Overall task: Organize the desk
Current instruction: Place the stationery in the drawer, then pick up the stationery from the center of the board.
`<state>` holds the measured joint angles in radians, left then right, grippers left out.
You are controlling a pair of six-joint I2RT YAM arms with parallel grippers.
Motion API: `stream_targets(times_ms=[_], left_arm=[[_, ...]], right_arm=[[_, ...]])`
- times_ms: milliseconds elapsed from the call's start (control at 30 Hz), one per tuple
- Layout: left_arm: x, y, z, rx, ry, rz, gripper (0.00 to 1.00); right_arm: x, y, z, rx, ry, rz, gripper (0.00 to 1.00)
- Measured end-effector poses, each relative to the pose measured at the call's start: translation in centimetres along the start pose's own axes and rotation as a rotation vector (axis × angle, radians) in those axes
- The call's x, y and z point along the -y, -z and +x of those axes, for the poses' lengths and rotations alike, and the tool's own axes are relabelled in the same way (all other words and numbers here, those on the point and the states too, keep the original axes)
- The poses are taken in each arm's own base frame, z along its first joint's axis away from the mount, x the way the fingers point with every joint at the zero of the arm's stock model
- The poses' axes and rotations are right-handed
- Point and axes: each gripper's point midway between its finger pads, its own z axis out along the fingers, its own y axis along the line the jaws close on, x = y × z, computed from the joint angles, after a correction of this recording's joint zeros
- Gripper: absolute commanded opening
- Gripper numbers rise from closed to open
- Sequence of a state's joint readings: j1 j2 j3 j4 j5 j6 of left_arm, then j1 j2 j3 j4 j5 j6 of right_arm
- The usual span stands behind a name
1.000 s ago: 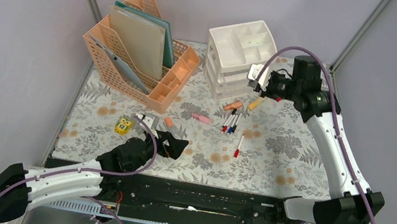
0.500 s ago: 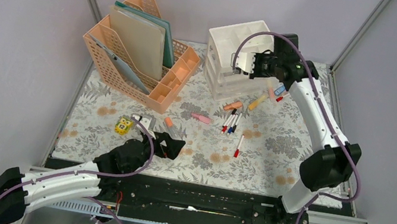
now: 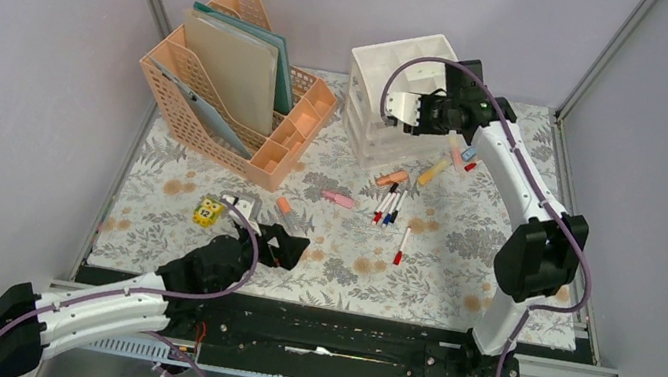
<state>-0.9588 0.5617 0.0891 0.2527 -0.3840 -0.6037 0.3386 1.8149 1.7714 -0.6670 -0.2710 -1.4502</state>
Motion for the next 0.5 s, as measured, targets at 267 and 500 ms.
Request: stream_targets(times_ms=[267, 500], left_arm=[[0.0, 0.0, 0.0, -0.002, 0.005, -0.002, 0.99], [0.1, 0.0, 0.0, -0.002, 0.029, 0.004, 0.99]], right_arm=[[-0.2, -0.8, 0.6, -0.021, -0.043, -0.011, 0.66], [-1.6, 0.1, -0.5, 0.029, -0.147, -0.002, 0.75]])
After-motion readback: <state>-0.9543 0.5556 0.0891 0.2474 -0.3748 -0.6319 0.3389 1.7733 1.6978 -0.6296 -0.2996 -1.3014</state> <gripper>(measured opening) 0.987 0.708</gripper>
